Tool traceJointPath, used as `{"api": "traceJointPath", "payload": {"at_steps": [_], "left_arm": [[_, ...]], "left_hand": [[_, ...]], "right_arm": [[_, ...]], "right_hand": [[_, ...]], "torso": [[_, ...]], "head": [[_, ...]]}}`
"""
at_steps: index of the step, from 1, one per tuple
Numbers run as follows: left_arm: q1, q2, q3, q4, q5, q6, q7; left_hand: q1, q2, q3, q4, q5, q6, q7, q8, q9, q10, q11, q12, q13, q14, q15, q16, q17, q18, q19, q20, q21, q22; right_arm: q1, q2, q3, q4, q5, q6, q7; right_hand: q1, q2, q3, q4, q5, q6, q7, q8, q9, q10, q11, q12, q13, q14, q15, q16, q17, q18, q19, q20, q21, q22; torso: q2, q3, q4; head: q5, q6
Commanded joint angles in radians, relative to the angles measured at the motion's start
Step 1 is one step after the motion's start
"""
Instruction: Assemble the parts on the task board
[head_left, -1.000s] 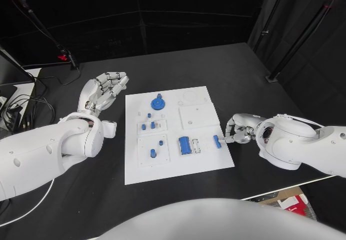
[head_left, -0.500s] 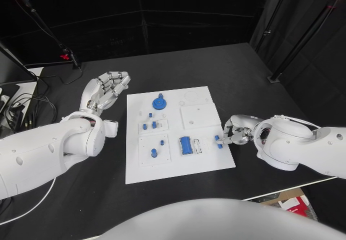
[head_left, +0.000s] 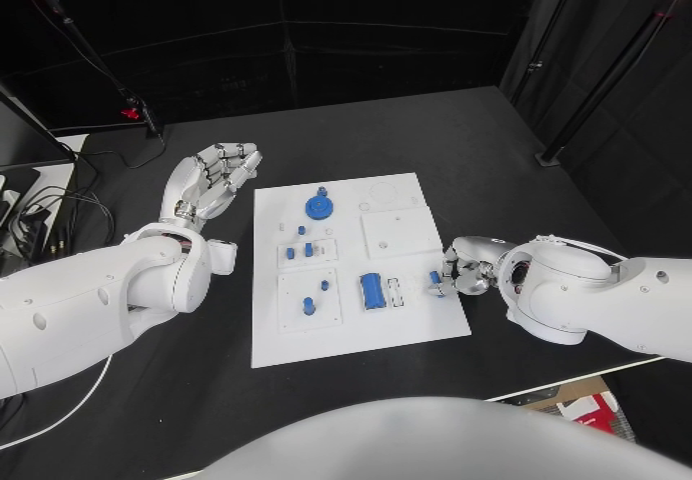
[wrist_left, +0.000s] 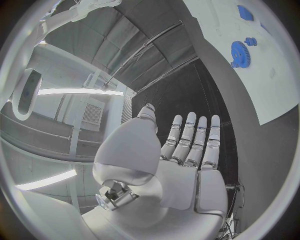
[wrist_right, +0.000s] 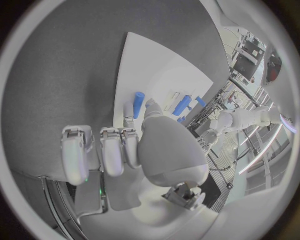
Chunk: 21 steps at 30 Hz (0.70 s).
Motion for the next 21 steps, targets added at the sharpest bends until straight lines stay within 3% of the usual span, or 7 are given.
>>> {"api": "traceJointPath", "payload": {"at_steps": [1, 14, 21], "left_arm": [[0.001, 0.001, 0.001, 0.003, 0.000, 0.007, 0.052], [0.001, 0.001, 0.001, 0.003, 0.000, 0.008, 0.051], [0.001, 0.001, 0.001, 0.003, 0.000, 0.009, 0.051]], "left_hand": [[0.002, 0.007, -0.006, -0.001, 0.004, -0.007, 0.121, 0.003, -0.001, -0.007, 0.001, 0.004, -0.001, -0.005, 0.000, 0.003, -0.001, -0.009, 0.000, -0.001, 0.004, -0.001], [0.003, 0.008, -0.006, -0.001, 0.005, -0.007, 0.121, 0.004, -0.001, -0.008, 0.001, 0.004, -0.001, -0.006, 0.000, 0.004, -0.002, -0.009, 0.000, -0.001, 0.005, -0.002], [0.003, 0.008, -0.006, -0.001, 0.005, -0.007, 0.121, 0.004, -0.001, -0.008, 0.001, 0.004, -0.001, -0.006, 0.000, 0.004, -0.002, -0.009, 0.000, -0.001, 0.005, -0.002]], "right_arm": [[-0.011, 0.006, -0.007, -0.008, -0.007, 0.060, -0.033], [-0.016, 0.025, -0.007, -0.022, -0.017, 0.066, -0.047], [-0.016, 0.037, -0.007, -0.033, -0.019, 0.075, -0.051]], "right_hand": [[0.017, 0.004, 0.008, -0.002, -0.008, -0.010, -0.001, -0.004, -0.009, 0.104, -0.004, 0.002, 0.263, 0.106, 0.001, 0.002, 0.263, -0.007, 0.104, 0.007, 0.003, 0.263], [0.050, 0.036, 0.027, -0.002, -0.006, -0.016, -0.003, 0.004, -0.016, 0.104, -0.006, 0.002, 0.263, 0.106, 0.000, 0.002, 0.263, -0.007, 0.104, 0.007, 0.003, 0.263], [0.086, 0.039, 0.036, -0.011, -0.015, -0.025, -0.003, 0.003, -0.023, 0.104, -0.006, 0.002, 0.263, 0.106, 0.000, 0.002, 0.263, -0.007, 0.104, 0.006, 0.003, 0.263]], "torso": [[0.000, 0.0005, 0.0002], [0.000, 0.0007, -0.0002], [0.000, 0.0006, -0.0004]], "head": [[0.001, 0.000], [0.002, 0.000], [0.003, 0.000]]}}
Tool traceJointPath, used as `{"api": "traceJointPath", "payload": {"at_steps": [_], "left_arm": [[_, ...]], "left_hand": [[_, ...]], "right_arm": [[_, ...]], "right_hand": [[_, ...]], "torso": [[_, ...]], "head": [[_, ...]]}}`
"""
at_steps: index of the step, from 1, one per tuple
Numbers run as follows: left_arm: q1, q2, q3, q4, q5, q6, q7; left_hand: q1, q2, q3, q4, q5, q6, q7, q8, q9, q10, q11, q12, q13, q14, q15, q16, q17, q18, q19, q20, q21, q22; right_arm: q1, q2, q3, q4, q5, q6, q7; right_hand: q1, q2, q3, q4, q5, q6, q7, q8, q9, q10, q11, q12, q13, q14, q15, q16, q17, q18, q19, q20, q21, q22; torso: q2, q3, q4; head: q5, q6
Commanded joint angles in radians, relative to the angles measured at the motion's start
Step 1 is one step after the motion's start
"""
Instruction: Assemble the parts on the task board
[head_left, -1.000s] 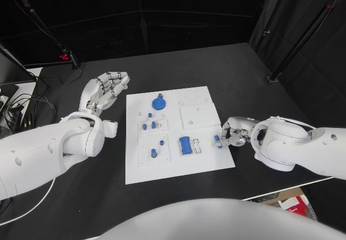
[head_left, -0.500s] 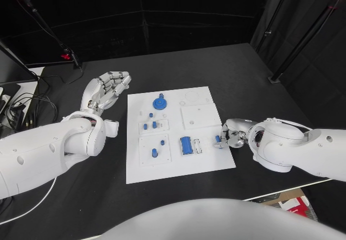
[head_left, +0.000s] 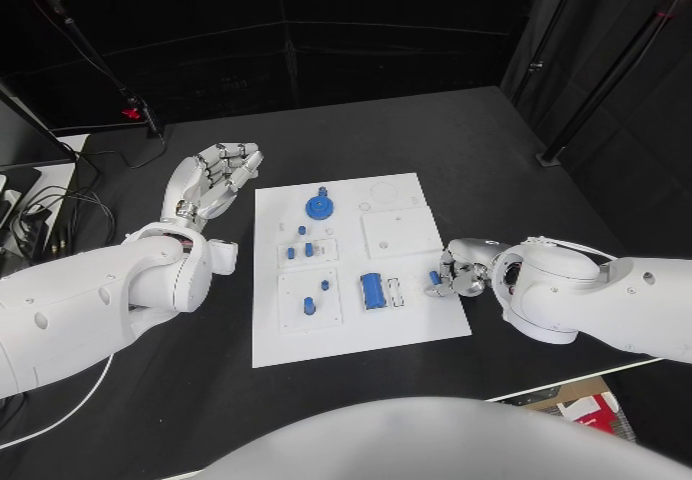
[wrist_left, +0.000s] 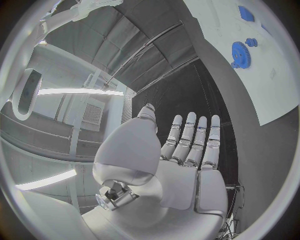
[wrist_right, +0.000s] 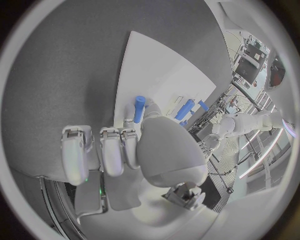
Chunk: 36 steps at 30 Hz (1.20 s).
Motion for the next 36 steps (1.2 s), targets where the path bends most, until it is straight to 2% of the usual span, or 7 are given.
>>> {"api": "traceJointPath", "payload": {"at_steps": [1, 5, 9, 12, 14, 25, 36], "left_arm": [[0.001, 0.001, 0.001, 0.002, 0.000, 0.008, 0.051], [0.001, 0.001, 0.001, 0.002, 0.000, 0.008, 0.050], [0.001, 0.000, 0.001, 0.002, 0.000, 0.008, 0.050], [0.001, 0.000, 0.001, 0.002, 0.000, 0.009, 0.050], [0.001, -0.001, 0.001, 0.002, 0.000, 0.009, 0.049], [0.001, -0.004, 0.001, 0.004, 0.000, 0.010, 0.048], [0.001, -0.004, 0.001, 0.002, 0.000, 0.011, 0.048]], "left_hand": [[0.003, 0.008, -0.006, -0.001, 0.005, -0.007, 0.121, 0.004, -0.001, -0.008, 0.001, 0.004, -0.001, -0.006, 0.000, 0.004, -0.002, -0.009, 0.000, -0.001, 0.005, -0.001], [0.003, 0.008, -0.006, -0.001, 0.005, -0.007, 0.121, 0.004, -0.001, -0.008, 0.001, 0.004, -0.001, -0.006, 0.000, 0.004, -0.002, -0.009, 0.000, -0.001, 0.005, -0.001], [0.003, 0.008, -0.006, -0.001, 0.005, -0.007, 0.121, 0.004, -0.001, -0.008, 0.001, 0.004, -0.001, -0.006, 0.000, 0.004, -0.002, -0.009, 0.000, -0.001, 0.005, -0.001], [0.003, 0.008, -0.006, -0.001, 0.005, -0.007, 0.121, 0.004, -0.001, -0.008, 0.001, 0.004, -0.001, -0.006, 0.000, 0.004, -0.002, -0.009, 0.000, -0.001, 0.005, -0.001], [0.003, 0.008, -0.006, -0.001, 0.005, -0.007, 0.121, 0.004, -0.001, -0.008, 0.001, 0.004, -0.001, -0.006, 0.000, 0.004, -0.002, -0.009, 0.000, -0.001, 0.005, -0.001], [0.004, 0.009, -0.007, -0.001, 0.006, -0.008, 0.121, 0.005, -0.002, -0.009, 0.001, 0.005, -0.002, -0.006, 0.000, 0.005, -0.003, -0.009, -0.001, -0.001, 0.005, -0.002], [0.004, 0.009, -0.007, -0.001, 0.006, -0.008, 0.121, 0.005, -0.002, -0.009, 0.001, 0.005, -0.002, -0.006, 0.000, 0.005, -0.003, -0.009, -0.001, -0.001, 0.005, -0.002]], "right_arm": [[-0.009, 0.005, -0.008, -0.011, 0.005, 0.053, -0.026], [-0.009, 0.008, -0.008, -0.014, 0.005, 0.057, -0.025], [-0.010, 0.007, -0.008, -0.012, 0.005, 0.044, -0.011], [-0.011, 0.004, -0.008, -0.007, 0.010, 0.017, 0.012], [-0.012, 0.002, -0.008, -0.003, 0.017, -0.010, 0.034], [-0.017, -0.025, -0.008, 0.021, 0.091, -0.177, 0.151], [-0.017, -0.048, -0.008, 0.049, 0.224, -0.321, 0.277]], "right_hand": [[0.014, 0.002, 0.009, 0.001, -0.005, -0.007, 0.000, -0.002, -0.488, 0.104, -0.006, 0.002, 0.261, 0.106, 0.000, 0.002, 0.263, -0.007, 0.104, 0.006, 0.003, 0.263], [0.028, 0.009, 0.015, 0.000, -0.009, -0.016, 0.000, -0.008, -0.495, 0.104, -0.006, 0.002, 0.261, 0.106, 0.001, 0.002, 0.263, -0.007, 0.104, 0.007, 0.003, 0.263], [0.106, 0.032, 0.057, -0.029, -0.029, -0.036, -0.013, -0.038, -0.523, 0.104, -0.016, 0.002, 0.261, 0.106, -0.004, 0.002, 0.263, -0.007, 0.104, 0.004, 0.003, 0.263], [0.171, 0.042, 0.108, -0.058, -0.132, -0.017, -0.029, -0.080, -0.557, 0.104, -0.030, 0.002, 0.261, 0.106, -0.014, 0.002, 0.263, -0.007, 0.104, -0.004, 0.003, 0.263], [0.189, 0.038, 0.151, -0.064, -0.164, 0.018, -0.029, -0.115, -0.585, 0.104, -0.032, 0.002, 0.261, 0.106, -0.017, 0.002, 0.263, -0.007, 0.104, -0.010, 0.003, 0.263], [0.203, -0.033, 0.286, -0.110, -0.128, 0.191, -0.020, -0.242, -0.660, 0.104, -0.027, 0.002, 0.261, 0.106, -0.011, 0.002, 0.263, -0.007, 0.104, -0.007, 0.003, 0.263], [0.181, -0.051, 0.333, -0.123, -0.109, 0.255, -0.023, -0.282, -0.672, 0.104, -0.026, 0.002, 0.261, 0.106, -0.010, 0.002, 0.263, -0.007, 0.104, -0.004, 0.003, 0.263]], "torso": [[0.000, -0.0001, 0.0001], [0.000, -0.0003, -0.0004], [0.000, 0.0001, -0.0004], [0.000, 0.0000, -0.0008], [0.000, 0.0001, -0.0005], [0.001, 0.0000, -0.0014], [0.001, -0.0003, 0.0000]], "head": [[0.000, 0.000], [0.001, 0.000], [0.000, 0.000], [0.001, 0.000], [-0.002, 0.000], [0.004, 0.000], [0.002, 0.000]]}}
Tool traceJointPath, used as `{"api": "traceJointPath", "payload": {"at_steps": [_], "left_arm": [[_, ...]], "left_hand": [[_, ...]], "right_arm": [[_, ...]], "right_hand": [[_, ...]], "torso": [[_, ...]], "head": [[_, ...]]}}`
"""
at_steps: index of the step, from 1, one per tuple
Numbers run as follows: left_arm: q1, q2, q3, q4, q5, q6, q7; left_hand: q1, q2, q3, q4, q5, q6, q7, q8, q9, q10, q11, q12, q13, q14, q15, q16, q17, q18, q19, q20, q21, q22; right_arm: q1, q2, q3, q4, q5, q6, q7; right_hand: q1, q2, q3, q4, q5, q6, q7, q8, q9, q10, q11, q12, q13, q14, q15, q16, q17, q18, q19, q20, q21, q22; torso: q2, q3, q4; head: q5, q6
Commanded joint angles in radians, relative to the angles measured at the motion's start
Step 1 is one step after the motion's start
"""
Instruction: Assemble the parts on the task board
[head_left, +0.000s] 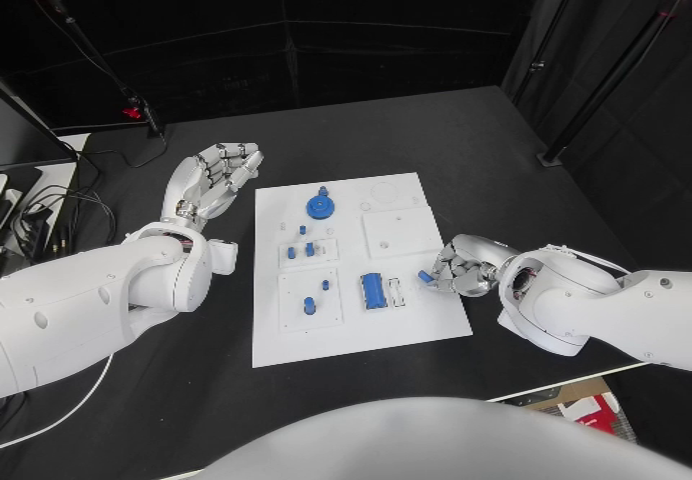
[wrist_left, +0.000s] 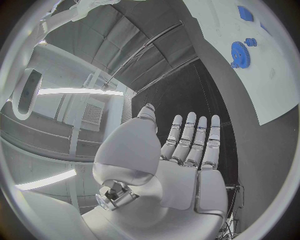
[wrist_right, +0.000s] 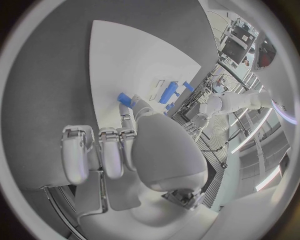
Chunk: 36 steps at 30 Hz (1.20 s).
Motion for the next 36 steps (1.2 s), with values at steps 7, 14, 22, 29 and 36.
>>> {"api": "traceJointPath", "payload": {"at_steps": [7, 14, 22, 29, 36], "left_arm": [[0.001, 0.001, 0.001, 0.000, 0.000, 0.008, 0.047], [0.001, 0.004, 0.001, -0.002, 0.000, 0.009, 0.046], [0.001, 0.011, 0.001, -0.007, 0.000, 0.008, 0.043], [0.002, 0.015, 0.001, -0.008, 0.000, 0.007, 0.042], [0.002, 0.016, 0.001, -0.009, 0.000, 0.007, 0.042]], "left_hand": [[0.004, 0.009, -0.007, -0.001, 0.006, -0.008, 0.121, 0.005, -0.002, -0.009, 0.001, 0.005, -0.002, -0.006, 0.000, 0.005, -0.001, -0.009, -0.001, -0.001, 0.005, -0.001], [0.004, 0.009, -0.007, -0.001, 0.006, -0.008, 0.121, 0.005, -0.002, -0.009, 0.001, 0.005, -0.002, -0.006, 0.000, 0.005, -0.001, -0.009, -0.001, -0.001, 0.005, -0.001], [0.004, 0.010, -0.008, -0.001, 0.006, -0.008, 0.121, 0.006, -0.002, -0.008, 0.001, 0.006, -0.002, -0.006, 0.000, 0.006, -0.002, -0.009, -0.001, -0.001, 0.005, -0.001], [0.004, 0.010, -0.008, -0.001, 0.006, -0.008, 0.121, 0.006, -0.002, -0.008, 0.001, 0.007, -0.001, -0.006, 0.000, 0.007, -0.002, -0.009, -0.001, -0.001, 0.005, -0.001], [0.004, 0.010, -0.008, -0.001, 0.006, -0.008, 0.121, 0.006, -0.002, -0.008, 0.001, 0.007, -0.001, -0.006, 0.000, 0.007, -0.002, -0.009, -0.001, -0.001, 0.005, -0.001]], "right_arm": [[0.001, -0.015, 0.001, 0.021, 0.170, -0.112, 0.134], [0.002, -0.028, 0.001, 0.036, 0.338, -0.098, 0.163], [0.006, -0.049, 0.002, 0.071, 0.628, 0.006, 0.168], [0.008, -0.033, 0.003, 0.091, 0.664, 0.037, 0.150], [0.008, -0.014, 0.003, 0.090, 0.590, -0.017, 0.085]], "right_hand": [[-0.004, 0.013, 0.024, 0.009, 0.019, 0.051, -0.032, -0.021, -0.005, 0.102, 0.001, 0.002, 0.261, 0.104, 0.003, 0.002, 0.263, -0.007, 0.108, 0.000, 0.003, 0.263], [-0.014, 0.006, 0.034, 0.011, 0.040, 0.060, -0.031, -0.038, -0.008, 0.102, 0.002, 0.002, 0.261, 0.104, 0.004, 0.002, 0.263, -0.007, 0.108, 0.000, 0.003, 0.263], [-0.061, -0.005, 0.020, 0.032, 0.124, 0.077, -0.030, -0.068, -0.013, 0.102, 0.003, 0.002, 0.261, 0.104, 0.004, 0.002, 0.263, -0.007, 0.108, 0.001, 0.003, 0.263], [-0.090, -0.002, 0.005, 0.054, 0.134, 0.083, -0.031, -0.081, -0.015, 0.102, 0.003, 0.002, 0.261, 0.104, 0.004, 0.002, 0.263, -0.007, 0.108, 0.001, 0.003, 0.263], [-0.105, -0.001, -0.005, 0.067, 0.128, 0.095, -0.034, -0.085, -0.014, 0.102, 0.000, 0.002, 0.261, 0.104, 0.002, 0.002, 0.263, -0.007, 0.108, 0.000, 0.003, 0.263]], "torso": [[0.000, -0.0007, 0.0018], [-0.001, -0.0001, 0.0016], [0.000, -0.0004, 0.0047], [0.000, -0.0006, 0.0004], [0.000, -0.0004, 0.0021]], "head": [[0.000, 0.000], [0.005, 0.000], [0.003, 0.000], [0.011, 0.000], [0.014, 0.000]]}}
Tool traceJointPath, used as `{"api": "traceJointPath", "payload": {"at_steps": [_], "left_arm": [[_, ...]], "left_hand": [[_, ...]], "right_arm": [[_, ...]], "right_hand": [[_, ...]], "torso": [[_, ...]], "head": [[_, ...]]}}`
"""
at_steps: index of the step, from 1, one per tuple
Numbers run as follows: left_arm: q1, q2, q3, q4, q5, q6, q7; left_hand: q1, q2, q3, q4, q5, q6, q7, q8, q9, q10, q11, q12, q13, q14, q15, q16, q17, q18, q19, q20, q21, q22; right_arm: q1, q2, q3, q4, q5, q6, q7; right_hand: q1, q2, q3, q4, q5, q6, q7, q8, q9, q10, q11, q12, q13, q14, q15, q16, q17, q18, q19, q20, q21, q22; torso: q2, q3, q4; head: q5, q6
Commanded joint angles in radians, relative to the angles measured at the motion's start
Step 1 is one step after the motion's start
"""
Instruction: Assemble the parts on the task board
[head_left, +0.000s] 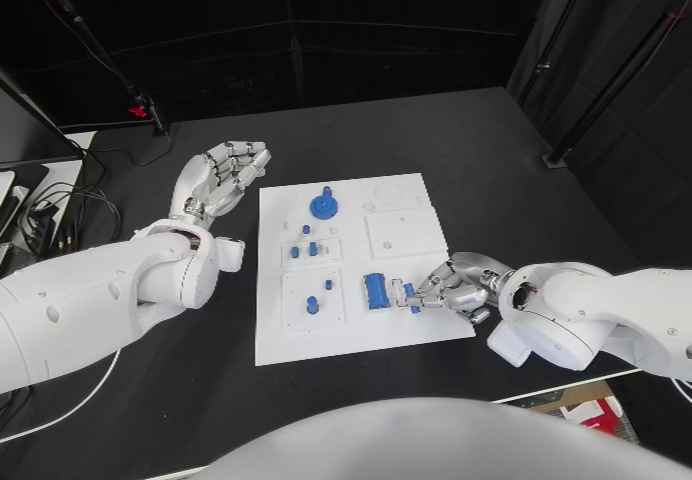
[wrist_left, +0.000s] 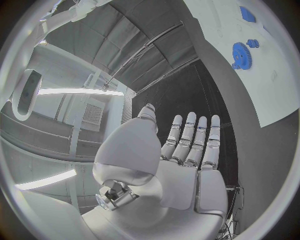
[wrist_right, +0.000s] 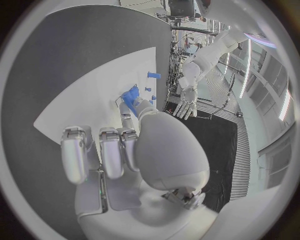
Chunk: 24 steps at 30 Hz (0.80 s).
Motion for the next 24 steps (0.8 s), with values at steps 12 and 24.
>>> {"api": "traceJointPath", "payload": {"at_steps": [12, 24], "left_arm": [[0.002, 0.006, 0.001, -0.002, 0.000, 0.007, 0.041], [0.002, 0.008, 0.001, -0.004, 0.000, 0.007, 0.041]], "left_hand": [[0.000, 0.006, -0.006, 0.002, 0.006, -0.008, 0.121, 0.006, -0.001, -0.008, 0.001, 0.007, -0.001, -0.006, 0.000, 0.007, -0.001, -0.009, -0.001, -0.001, 0.005, -0.001], [0.001, 0.007, -0.007, 0.002, 0.006, -0.008, 0.121, 0.007, -0.001, -0.008, 0.001, 0.008, -0.001, -0.006, 0.000, 0.008, -0.002, -0.009, -0.001, -0.001, 0.005, -0.002]], "right_arm": [[0.003, 0.042, 0.001, -0.001, -0.265, -0.086, -0.183], [0.003, 0.072, 0.001, -0.017, -0.370, -0.092, -0.197]], "right_hand": [[-0.055, 0.000, -0.032, 0.050, -0.020, 0.066, -0.046, -0.023, 0.000, 0.102, -0.003, 0.002, 0.263, 0.104, -0.002, 0.002, 0.263, -0.007, 0.108, -0.004, 0.003, 0.263], [-0.056, -0.005, -0.038, 0.053, -0.020, 0.065, -0.046, -0.028, -0.001, 0.102, -0.003, 0.002, 0.263, 0.104, -0.003, 0.002, 0.263, -0.007, 0.108, -0.004, 0.003, 0.263]], "torso": [[0.001, -0.0002, -0.0013], [0.000, -0.0002, -0.0009]], "head": [[0.004, 0.000], [0.004, 0.000]]}}
